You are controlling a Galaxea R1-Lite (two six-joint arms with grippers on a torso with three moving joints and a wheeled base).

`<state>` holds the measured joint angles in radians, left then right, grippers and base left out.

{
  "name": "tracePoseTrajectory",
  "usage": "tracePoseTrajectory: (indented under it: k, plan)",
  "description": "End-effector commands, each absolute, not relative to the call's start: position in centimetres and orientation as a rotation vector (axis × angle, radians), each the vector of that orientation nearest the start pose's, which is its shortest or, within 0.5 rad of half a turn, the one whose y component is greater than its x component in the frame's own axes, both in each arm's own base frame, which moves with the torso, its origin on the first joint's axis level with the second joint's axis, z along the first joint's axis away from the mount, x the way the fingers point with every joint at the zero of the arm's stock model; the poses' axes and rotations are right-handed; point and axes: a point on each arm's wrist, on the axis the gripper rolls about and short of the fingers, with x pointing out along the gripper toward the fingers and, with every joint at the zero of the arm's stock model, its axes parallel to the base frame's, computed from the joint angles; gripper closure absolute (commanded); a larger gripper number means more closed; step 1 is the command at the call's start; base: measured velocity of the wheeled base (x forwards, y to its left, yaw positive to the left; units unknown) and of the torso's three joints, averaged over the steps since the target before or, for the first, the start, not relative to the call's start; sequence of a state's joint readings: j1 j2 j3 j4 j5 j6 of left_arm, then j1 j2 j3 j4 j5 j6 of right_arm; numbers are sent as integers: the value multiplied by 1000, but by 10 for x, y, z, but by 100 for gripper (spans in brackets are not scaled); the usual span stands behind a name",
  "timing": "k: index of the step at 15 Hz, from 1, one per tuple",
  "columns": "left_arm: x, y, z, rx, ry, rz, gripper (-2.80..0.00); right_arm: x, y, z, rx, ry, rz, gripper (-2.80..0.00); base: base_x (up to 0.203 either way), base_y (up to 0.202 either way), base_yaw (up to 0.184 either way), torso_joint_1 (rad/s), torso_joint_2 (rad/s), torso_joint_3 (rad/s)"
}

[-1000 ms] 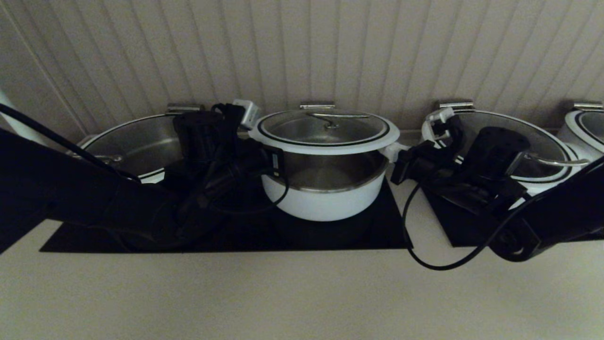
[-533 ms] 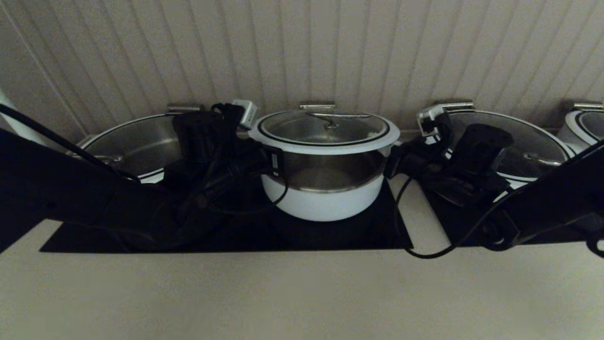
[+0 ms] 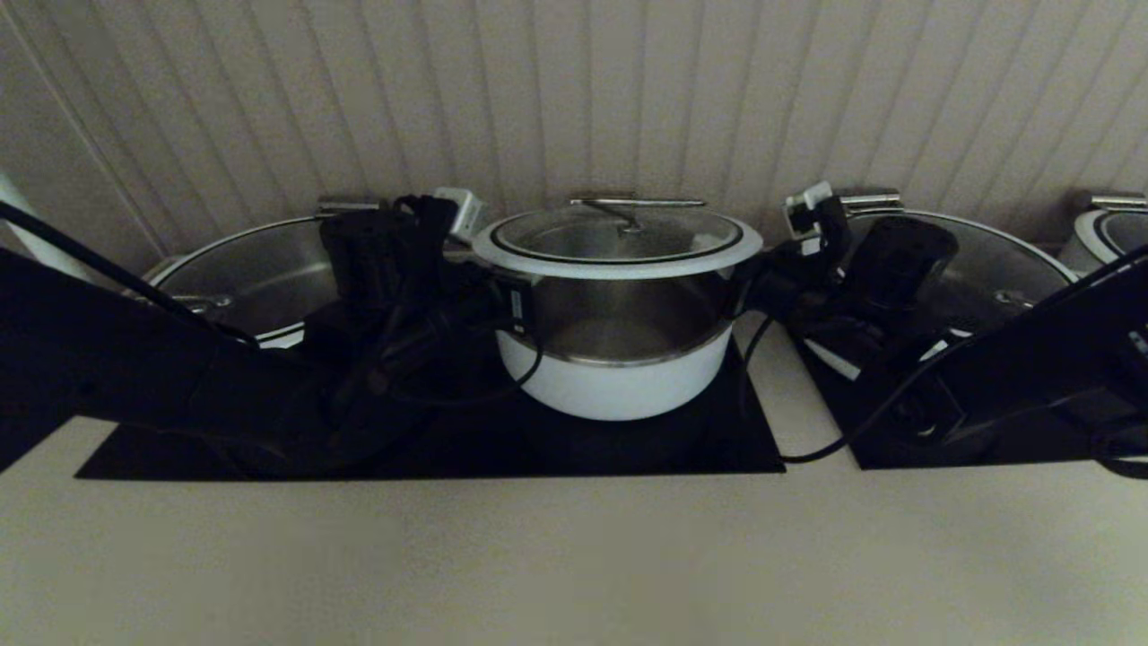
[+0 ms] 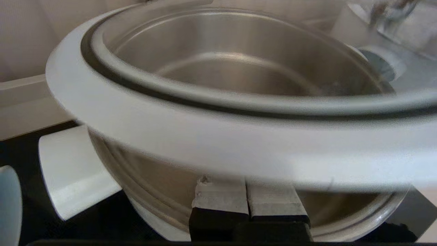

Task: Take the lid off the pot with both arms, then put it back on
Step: Open the pot lid completely

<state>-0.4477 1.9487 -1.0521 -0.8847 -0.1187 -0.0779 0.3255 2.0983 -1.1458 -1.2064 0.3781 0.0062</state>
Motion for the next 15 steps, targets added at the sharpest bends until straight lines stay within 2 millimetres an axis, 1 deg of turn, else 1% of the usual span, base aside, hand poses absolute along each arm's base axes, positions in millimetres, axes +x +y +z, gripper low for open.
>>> tracePoseTrajectory:
  k: [1, 6, 11, 15]
  plan:
    - [339, -164, 188, -64, 36, -562, 0, 390, 140, 191, -2, -275, 702, 0, 0, 0, 0, 0, 0, 0]
    - [326, -158, 183, -41, 66, -562, 0, 391, 139, 191, -2, -277, 698, 0, 0, 0, 0, 0, 0, 0]
    - [315, -153, 191, -23, 51, -568, 0, 393, 138, 195, -3, -283, 694, 0, 0, 0, 0, 0, 0, 0]
    - [299, -145, 194, 29, 40, -568, 0, 394, 138, 196, -6, -290, 694, 0, 0, 0, 0, 0, 0, 0]
